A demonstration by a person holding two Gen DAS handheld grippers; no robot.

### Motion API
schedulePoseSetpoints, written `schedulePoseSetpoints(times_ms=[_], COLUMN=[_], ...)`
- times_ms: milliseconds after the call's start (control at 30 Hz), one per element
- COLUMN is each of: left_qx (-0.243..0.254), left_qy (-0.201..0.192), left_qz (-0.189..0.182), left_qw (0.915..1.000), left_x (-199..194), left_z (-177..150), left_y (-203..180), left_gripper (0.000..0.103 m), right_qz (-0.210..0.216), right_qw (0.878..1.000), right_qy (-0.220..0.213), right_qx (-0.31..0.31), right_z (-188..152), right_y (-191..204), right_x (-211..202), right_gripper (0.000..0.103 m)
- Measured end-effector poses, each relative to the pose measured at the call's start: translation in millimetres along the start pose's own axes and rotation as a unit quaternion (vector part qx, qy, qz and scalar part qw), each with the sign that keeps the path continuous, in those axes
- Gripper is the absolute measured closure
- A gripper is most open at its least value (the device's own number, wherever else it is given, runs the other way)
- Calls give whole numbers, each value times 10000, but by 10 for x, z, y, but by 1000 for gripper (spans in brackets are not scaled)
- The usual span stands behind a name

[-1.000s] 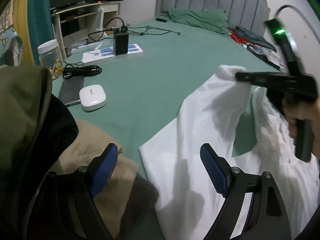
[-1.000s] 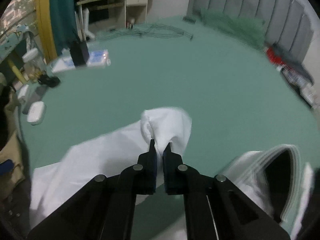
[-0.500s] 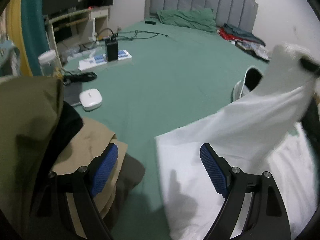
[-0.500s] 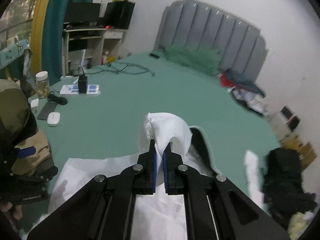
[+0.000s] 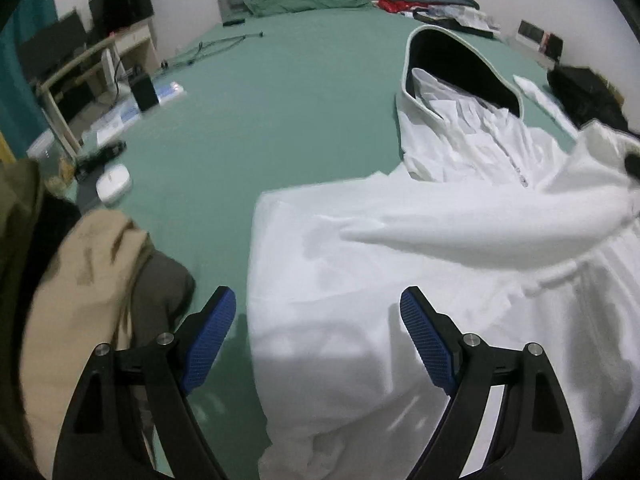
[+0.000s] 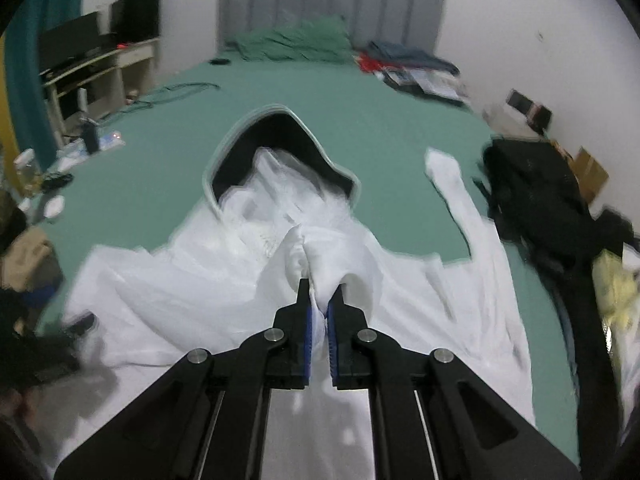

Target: Fold large clothes

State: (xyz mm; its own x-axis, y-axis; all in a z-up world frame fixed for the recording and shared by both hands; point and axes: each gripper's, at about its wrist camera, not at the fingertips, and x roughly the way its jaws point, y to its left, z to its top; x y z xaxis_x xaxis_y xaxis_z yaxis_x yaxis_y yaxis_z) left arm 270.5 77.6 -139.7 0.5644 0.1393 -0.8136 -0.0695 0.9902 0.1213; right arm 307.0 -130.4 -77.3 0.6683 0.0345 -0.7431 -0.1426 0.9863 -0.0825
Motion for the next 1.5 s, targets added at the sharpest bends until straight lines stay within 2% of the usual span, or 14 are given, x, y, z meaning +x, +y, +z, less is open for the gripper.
schedulePoseSetpoints(times_ms=[67,233,367,467,700,867,967,1067,1133,1167,1200,1233,1267,1500], left_qx=[355,581,706,597,139,-8,-24,-77,-249,-304,-327,-318,-309,-339], left_qy=[-171,74,98,191,348,435,412,447,479,475,460,426,396,391], left_qz=[337,254,258,153,79,100,42,19,24,36,64,121,166,429], left_qw=[9987,9980,9971,9979,9993,9990,9991,9990,9985,9984,9984,9985,9986,9977], left_x=[-11,144,220,207,265,358,376,431,485,503,516,529,534,582], left_z=[8,-89,-170,-135,-47,-4,48,93,104,111,123,137,144,232], left_y=[-109,-170,-201,-160,27,95,119,149,200,219,232,236,237,255], left_gripper=[15,15,15,15,15,17,24,25,25,25,25,25,25,25], right_qz=[-67,80,127,343,337,282,166,209,581,764,904,1002,928,198], right_qw=[9999,9939,9892,9874,9884,9872,9885,9908,9868,9833,9802,9784,9817,9962], right_qy=[121,1043,1347,1362,1366,1270,1052,1030,1242,1380,1498,1596,1513,825], right_qx=[83,344,570,731,578,920,1070,851,860,910,927,845,687,196], right_z=[-144,-511,-762,-892,-917,-896,-902,-818,-805,-824,-846,-873,-846,-415], right_y=[-152,-506,-760,-919,-1121,-1391,-1548,-1597,-1613,-1613,-1597,-1552,-1505,-1472], right_x=[136,426,397,289,108,-27,-102,101,392,526,639,737,738,549], right_gripper=[96,92,67,65,65,50,50,50,50,51,75,91,97,97])
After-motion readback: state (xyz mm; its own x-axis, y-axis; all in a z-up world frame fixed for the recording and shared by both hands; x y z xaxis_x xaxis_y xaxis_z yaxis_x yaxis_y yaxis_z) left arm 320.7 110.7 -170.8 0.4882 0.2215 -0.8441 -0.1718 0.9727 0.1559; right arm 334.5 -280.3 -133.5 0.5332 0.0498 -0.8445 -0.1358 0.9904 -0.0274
